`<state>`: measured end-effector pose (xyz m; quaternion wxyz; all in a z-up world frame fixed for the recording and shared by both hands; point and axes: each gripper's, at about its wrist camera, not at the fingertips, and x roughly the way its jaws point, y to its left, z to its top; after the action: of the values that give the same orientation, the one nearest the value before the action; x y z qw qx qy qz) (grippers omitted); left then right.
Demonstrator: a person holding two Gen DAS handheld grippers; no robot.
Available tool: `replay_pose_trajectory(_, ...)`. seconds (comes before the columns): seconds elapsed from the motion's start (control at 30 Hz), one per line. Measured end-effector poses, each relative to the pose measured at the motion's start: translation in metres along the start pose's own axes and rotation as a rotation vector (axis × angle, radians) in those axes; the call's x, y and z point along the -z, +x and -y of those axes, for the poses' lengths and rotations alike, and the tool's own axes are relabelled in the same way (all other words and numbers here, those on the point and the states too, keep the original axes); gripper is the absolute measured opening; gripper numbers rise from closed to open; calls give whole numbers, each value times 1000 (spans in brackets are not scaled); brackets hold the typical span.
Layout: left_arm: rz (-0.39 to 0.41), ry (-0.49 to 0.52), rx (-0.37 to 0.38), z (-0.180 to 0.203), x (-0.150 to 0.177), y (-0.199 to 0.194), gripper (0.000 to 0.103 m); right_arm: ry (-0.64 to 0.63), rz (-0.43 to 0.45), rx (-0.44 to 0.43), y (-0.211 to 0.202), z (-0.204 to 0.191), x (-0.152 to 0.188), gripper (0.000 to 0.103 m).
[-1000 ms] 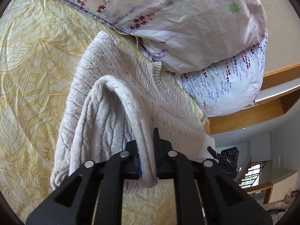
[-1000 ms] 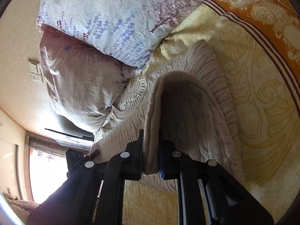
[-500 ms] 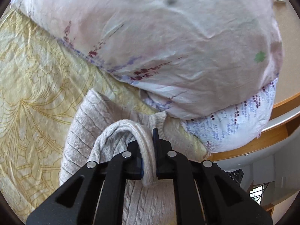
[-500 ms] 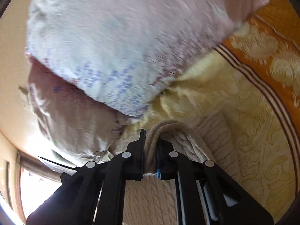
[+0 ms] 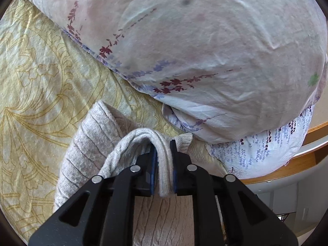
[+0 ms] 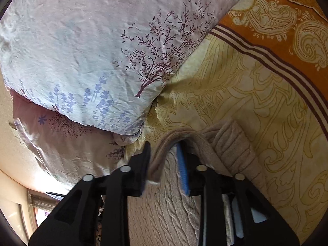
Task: Fold small clothes
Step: 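Lift the gripped sweater edges with both tools and fold them toward the body, then lower the folded edges onto the sweater body and open both tools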
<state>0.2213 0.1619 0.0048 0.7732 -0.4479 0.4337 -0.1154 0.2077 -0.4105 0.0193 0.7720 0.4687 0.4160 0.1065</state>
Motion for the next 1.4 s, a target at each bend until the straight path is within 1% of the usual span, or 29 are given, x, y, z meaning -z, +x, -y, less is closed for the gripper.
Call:
replay_pose_trajectory(0.03, 1, 0, 3, 1, -1, 0, 24, -5, -2, -8, 0, -3, 0, 49)
replay_pose_trajectory(0.07, 4, 1, 6, 2, -1, 0, 33, -16, -2, -3, 1, -7, 0, 54)
replay_pose_trajectory(0.1, 12, 5, -1, 5, -1, -2, 39, -34, -1, 10, 0, -11, 1, 63)
replay_pose_trajectory(0.13, 19, 10, -2, 7, -1, -4, 48, -52, -2, 20, -1, -15, 2, 65)
replay_pose_trajectory(0.2, 20, 15, -1, 11, -1, -10, 51, -82, 5, 54, -7, -20, 5, 65)
replay_pose_trajectory(0.23, 20, 23, -8, 10, -1, -16, 54, -106, 30, 62, -14, -22, 7, 65)
replay_pose_trajectory(0.27, 23, 39, -11, 11, 1, -22, 55, -140, 60, 77, -23, -24, 8, 65)
replay_pose_trajectory(0.33, 37, 100, -44, 11, 7, -38, 55, -222, 105, 134, -42, -26, 12, 63)
replay_pose_trajectory(0.37, 44, 138, -69, 11, 11, -45, 55, -264, 109, 161, -49, -25, 14, 61)
replay_pose_trajectory(0.43, 40, 208, -119, 6, 20, -58, 55, -333, 86, 214, -58, -22, 20, 57)
replay_pose_trajectory(0.5, 17, 258, -164, 0, 27, -64, 54, -379, 44, 250, -60, -17, 28, 54)
replay_pose_trajectory(0.6, -22, 295, -208, -10, 42, -69, 53, -402, 4, 309, -56, -8, 40, 54)
replay_pose_trajectory(0.67, -31, 305, -222, -17, 50, -71, 53, -382, 1, 319, -58, -1, 46, 54)
replay_pose_trajectory(0.7, -34, 304, -221, -19, 53, -72, 53, -372, -2, 315, -58, 1, 48, 52)
replay_pose_trajectory(0.73, -35, 302, -218, -21, 56, -73, 53, -371, -5, 316, -59, 2, 51, 46)
replay_pose_trajectory(0.8, -27, 306, -220, -22, 59, -75, 52, -394, -11, 327, -61, 2, 57, 39)
replay_pose_trajectory(0.87, -26, 314, -226, -23, 62, -73, 44, -408, -14, 336, -62, 2, 61, 34)
replay_pose_trajectory(0.9, -28, 318, -229, -22, 64, -72, 43, -409, -15, 338, -65, 1, 63, 29)
replay_pose_trajectory(0.93, -31, 321, -230, -23, 65, -72, 37, -414, -13, 344, -65, 1, 64, 22)
replay_pose_trajectory(0.97, -35, 321, -234, -23, 66, -70, 31, -419, -14, 343, -67, 1, 65, 20)
replay_pose_trajectory(1.0, -39, 318, -236, -24, 65, -70, 28, -423, -11, 339, -66, -2, 66, 16)
replay_pose_trajectory(1.07, -39, 312, -238, -25, 65, -71, 22, -433, 3, 329, -71, -4, 67, 15)
replay_pose_trajectory(1.1, -35, 313, -239, -25, 66, -73, 21, -435, 7, 322, -71, -6, 68, 15)
replay_pose_trajectory(1.17, -20, 344, -261, -21, 69, -77, 21, -440, 11, 321, -73, -8, 69, 15)
replay_pose_trajectory(1.2, -11, 366, -280, -18, 72, -79, 22, -443, 10, 323, -74, -8, 69, 15)
replay_pose_trajectory(1.23, -8, 388, -294, -16, 75, -80, 25, -443, 4, 327, -74, -7, 70, 15)
replay_pose_trajectory(1.27, -14, 410, -304, -14, 77, -79, 32, -439, -7, 328, -73, -6, 70, 15)
replay_pose_trajectory(1.33, -31, 457, -327, -10, 83, -76, 38, -431, -11, 334, -71, -4, 71, 19)
replay_pose_trajectory(1.4, -46, 499, -351, -7, 88, -73, 38, -428, -21, 333, -69, -4, 70, 19)
